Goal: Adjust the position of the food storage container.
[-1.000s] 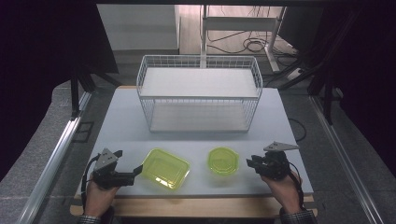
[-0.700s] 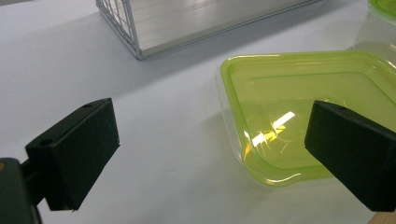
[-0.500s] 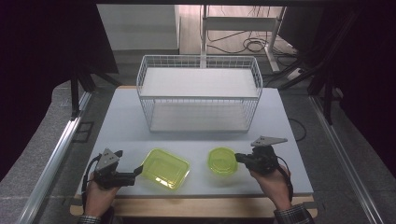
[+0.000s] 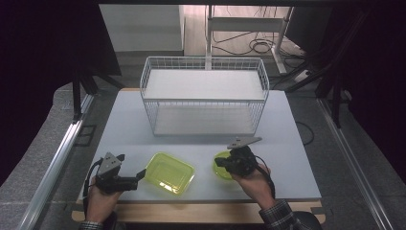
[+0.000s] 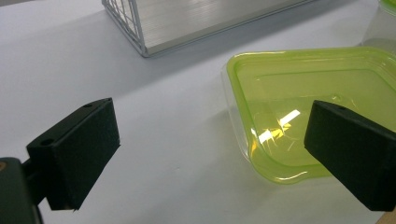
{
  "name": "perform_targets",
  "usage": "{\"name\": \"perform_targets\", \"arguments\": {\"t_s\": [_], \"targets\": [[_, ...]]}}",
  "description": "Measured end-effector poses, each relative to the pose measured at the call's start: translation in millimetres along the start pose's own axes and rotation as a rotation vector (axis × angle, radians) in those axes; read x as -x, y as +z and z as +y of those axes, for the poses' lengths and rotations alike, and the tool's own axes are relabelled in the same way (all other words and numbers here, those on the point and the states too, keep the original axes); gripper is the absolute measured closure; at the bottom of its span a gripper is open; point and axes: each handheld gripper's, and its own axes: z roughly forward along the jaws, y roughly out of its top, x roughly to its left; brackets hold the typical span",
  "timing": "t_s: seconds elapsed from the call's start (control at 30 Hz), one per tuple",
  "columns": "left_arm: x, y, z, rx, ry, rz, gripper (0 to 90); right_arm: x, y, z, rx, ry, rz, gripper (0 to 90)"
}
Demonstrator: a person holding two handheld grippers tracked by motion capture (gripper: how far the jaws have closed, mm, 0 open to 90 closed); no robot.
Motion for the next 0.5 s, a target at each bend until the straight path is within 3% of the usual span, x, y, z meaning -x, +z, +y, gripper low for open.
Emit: {"name": "perform_targets", "arguments": {"t_s": [0.3,0.5], "targets": [[-0.5,-0.2,-0.1,-0.001,0.000,0.000,3.1,-14.9,38.8,12.6,-0.069,-0.049,0.002,89.2],[-0.6,-0.1,-0.1,-0.003,0.000,0.001,3.2,-13.7,41.5,7.3,-0.106,-0.053,-0.012,89.2]]}}
